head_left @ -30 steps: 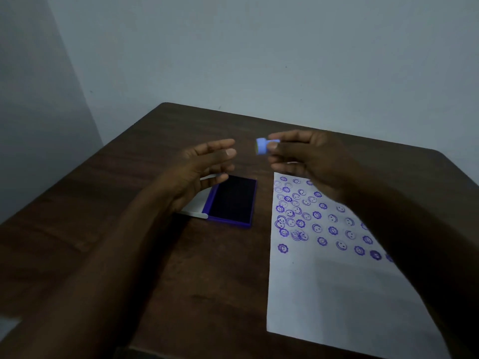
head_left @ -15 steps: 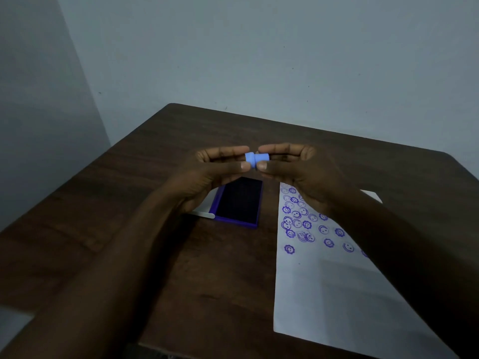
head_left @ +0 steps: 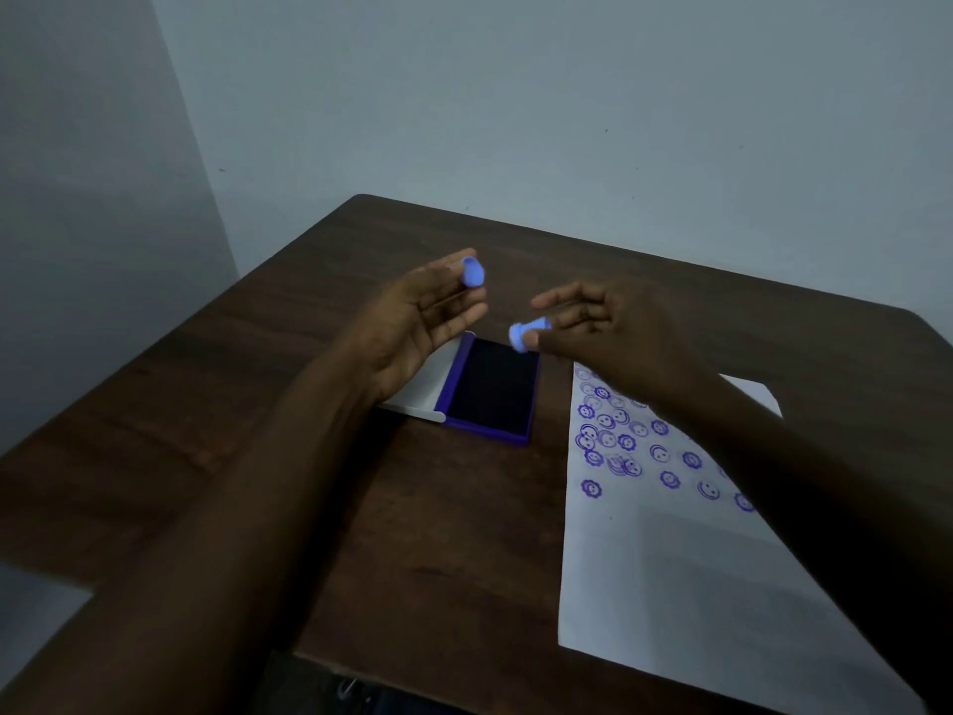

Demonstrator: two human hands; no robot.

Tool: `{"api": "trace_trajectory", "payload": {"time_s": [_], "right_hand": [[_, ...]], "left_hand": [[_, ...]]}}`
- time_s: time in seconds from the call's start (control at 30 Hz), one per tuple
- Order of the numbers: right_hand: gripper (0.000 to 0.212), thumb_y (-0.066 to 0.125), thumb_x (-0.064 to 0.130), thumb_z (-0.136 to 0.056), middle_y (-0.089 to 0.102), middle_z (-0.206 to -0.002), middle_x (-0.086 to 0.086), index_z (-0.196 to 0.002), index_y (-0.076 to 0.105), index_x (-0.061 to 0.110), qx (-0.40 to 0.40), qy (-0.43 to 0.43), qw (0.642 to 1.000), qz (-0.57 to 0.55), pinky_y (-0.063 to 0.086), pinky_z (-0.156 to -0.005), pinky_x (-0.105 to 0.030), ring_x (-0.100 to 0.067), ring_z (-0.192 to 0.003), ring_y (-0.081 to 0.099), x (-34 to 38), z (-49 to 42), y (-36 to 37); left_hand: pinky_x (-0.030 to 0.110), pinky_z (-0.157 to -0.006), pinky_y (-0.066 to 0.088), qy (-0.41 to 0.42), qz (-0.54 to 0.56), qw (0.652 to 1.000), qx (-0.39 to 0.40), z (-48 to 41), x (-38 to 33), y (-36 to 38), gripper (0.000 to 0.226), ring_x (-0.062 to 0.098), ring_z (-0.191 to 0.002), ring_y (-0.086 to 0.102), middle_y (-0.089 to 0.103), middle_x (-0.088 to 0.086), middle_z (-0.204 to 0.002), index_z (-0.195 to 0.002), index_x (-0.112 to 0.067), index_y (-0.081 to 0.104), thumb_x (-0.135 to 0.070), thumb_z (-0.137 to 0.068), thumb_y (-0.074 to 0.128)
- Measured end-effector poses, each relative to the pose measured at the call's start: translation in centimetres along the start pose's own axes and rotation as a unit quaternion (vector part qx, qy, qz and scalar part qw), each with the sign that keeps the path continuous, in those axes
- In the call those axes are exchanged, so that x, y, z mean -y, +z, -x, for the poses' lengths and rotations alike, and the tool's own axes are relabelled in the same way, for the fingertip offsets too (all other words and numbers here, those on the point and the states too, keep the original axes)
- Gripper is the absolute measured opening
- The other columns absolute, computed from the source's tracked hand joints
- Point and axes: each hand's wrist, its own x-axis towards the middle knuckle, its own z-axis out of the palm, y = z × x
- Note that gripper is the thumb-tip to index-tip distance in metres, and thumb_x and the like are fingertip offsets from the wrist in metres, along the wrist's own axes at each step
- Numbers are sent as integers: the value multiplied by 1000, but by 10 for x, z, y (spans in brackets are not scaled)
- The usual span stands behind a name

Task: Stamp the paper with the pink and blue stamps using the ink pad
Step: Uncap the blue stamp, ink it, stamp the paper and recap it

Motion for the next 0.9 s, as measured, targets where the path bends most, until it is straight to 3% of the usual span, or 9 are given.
{"api": "trace_trajectory", "payload": {"time_s": [0.13, 0.23, 0.43, 0.6, 0.77, 0.9], "right_hand": [[20, 79, 28, -80, 68, -69, 17, -99, 77, 20, 67, -38, 985, 157, 40, -57, 2, 17, -57, 59, 5, -1, 12], [24, 77, 28, -83, 64, -71, 20, -106, 76, 21, 87, -59, 971, 213, 41, -61, -1, 12, -61, 59, 9, 0, 19], [29, 76, 26, -84, 75, -96, 3, -111, 73, 18, 105, -59, 964, 237, 54, -84, -27, -8, -83, 67, 10, 3, 27], [24, 77, 23, -83, 72, -81, 7, -105, 74, 17, 110, -55, 964, 235, 50, -76, -19, 4, -63, 59, 7, 0, 31], [19, 78, 21, -82, 77, -87, 3, -101, 75, 18, 130, -41, 965, 225, 52, -76, -18, 5, -63, 61, 6, -6, 32], [19, 80, 24, -79, 75, -80, 8, -97, 76, 21, 139, -40, 960, 241, 47, -66, -10, 11, -57, 60, 7, -10, 28]], "left_hand": [[25, -74, 61, -3, 36, 999, -33, 1, -2, -1, 21, 15, -86, 75, 77, 8, -98, -113, -8, 69, -12, -97, 57], [25, -75, 61, -2, 38, 998, -44, 1, -2, -1, 20, 16, -86, 75, 77, 8, -97, -112, -7, 69, -11, -96, 59], [24, -73, 61, -4, 33, 999, -41, 1, -1, -2, 20, 15, -84, 75, 75, 9, -99, -113, -7, 68, -12, -96, 58], [23, -73, 61, -7, 17, 999, -34, 2, 2, 0, 21, 14, -85, 74, 74, 10, -103, -115, -8, 67, -12, -97, 56], [22, -71, 60, -15, 11, 999, -32, 4, 3, 1, 20, 13, -81, 75, 74, 10, -104, -111, -9, 69, -12, -97, 55], [23, -72, 61, -20, 6, 999, -31, 3, 4, 3, 19, 13, -81, 75, 74, 10, -104, -110, -8, 69, -13, -97, 56]]}}
